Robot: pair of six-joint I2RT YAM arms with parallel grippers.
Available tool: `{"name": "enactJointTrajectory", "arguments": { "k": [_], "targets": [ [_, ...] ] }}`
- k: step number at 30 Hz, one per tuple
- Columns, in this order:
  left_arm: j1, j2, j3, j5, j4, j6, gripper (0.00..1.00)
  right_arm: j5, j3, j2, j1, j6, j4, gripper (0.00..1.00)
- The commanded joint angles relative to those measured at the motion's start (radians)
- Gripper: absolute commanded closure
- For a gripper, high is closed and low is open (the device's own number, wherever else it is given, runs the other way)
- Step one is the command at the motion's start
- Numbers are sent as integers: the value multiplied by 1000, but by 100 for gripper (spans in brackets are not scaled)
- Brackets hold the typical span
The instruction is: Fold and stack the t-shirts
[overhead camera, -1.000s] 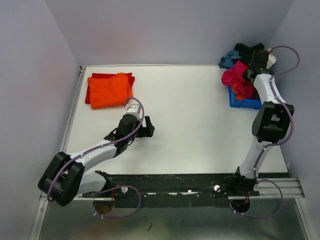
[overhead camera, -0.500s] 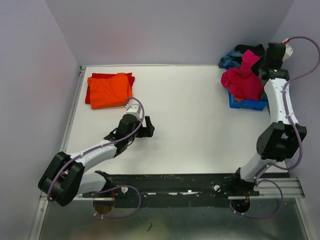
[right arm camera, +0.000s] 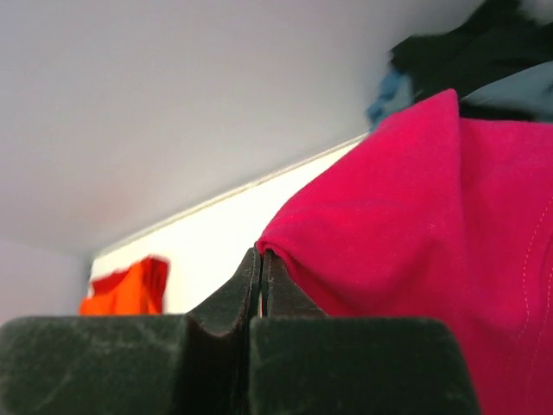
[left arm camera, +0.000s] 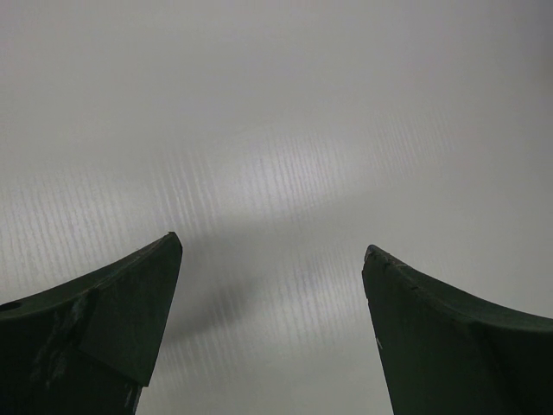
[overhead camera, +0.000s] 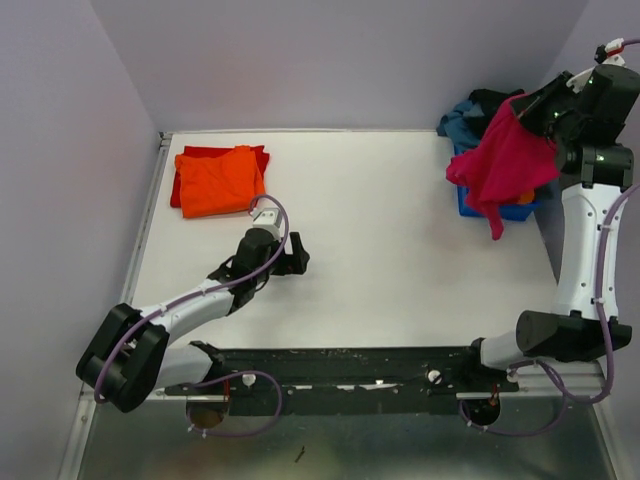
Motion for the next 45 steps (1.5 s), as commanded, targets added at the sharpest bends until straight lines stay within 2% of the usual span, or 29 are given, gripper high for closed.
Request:
{"name": "enactJointTrajectory", "arguments": {
  "k": [1,4,7,9,12,15,16,17,18,19,20,21,24,28,33,40,42,45],
  "targets": [
    [-5,-10,13,16,17,11,1,-350,-51,-89,44,31,53,99],
    [-5,-22,7,17,27,14,1,-397,-24,-112,136,14,31,99],
    [-5,-36,-2,22,43,19,1,-400,121,-88,244,-23,-43,99],
    [-5,-42,-10,24,50,24,1,-398,250,-49,264,-29,-97,99],
    [-6,-45,-8,25,50,27,1,-283,416,12,264,-41,-190,99],
    [-8,-44,-10,31,58,30,1,-326,394,21,264,-28,-183,99],
    [-8,-42,-10,36,64,33,1,-350,348,14,264,-18,-160,88],
    [-11,-41,-10,43,70,34,1,-348,285,5,264,-14,-143,70],
    [-12,-39,-12,50,78,37,1,-322,222,-11,264,-9,-126,43],
    [-14,-34,-10,57,86,40,1,-283,144,-28,264,-11,-111,24],
    [-17,-31,-8,65,86,43,1,-250,66,-49,264,-14,-94,13],
    [-20,-33,-10,65,89,45,1,-216,0,-66,264,-20,-77,9],
    [-26,-39,-16,64,90,48,1,-179,-193,-106,264,-46,-31,9],
    [-32,-60,-28,56,84,47,1,-188,-476,-192,265,-64,75,25],
    [-46,-30,2,54,40,34,1,-136,-728,-215,340,-113,109,31],
    [-51,-10,93,-56,-113,-24,1,-53,-958,-239,529,-116,153,26],
    [-54,16,145,-106,-164,-55,1,-13,-998,-241,622,-104,155,22],
    [-54,79,229,-185,-251,-67,1,76,-1039,-229,773,-49,144,11]
  ]
}}
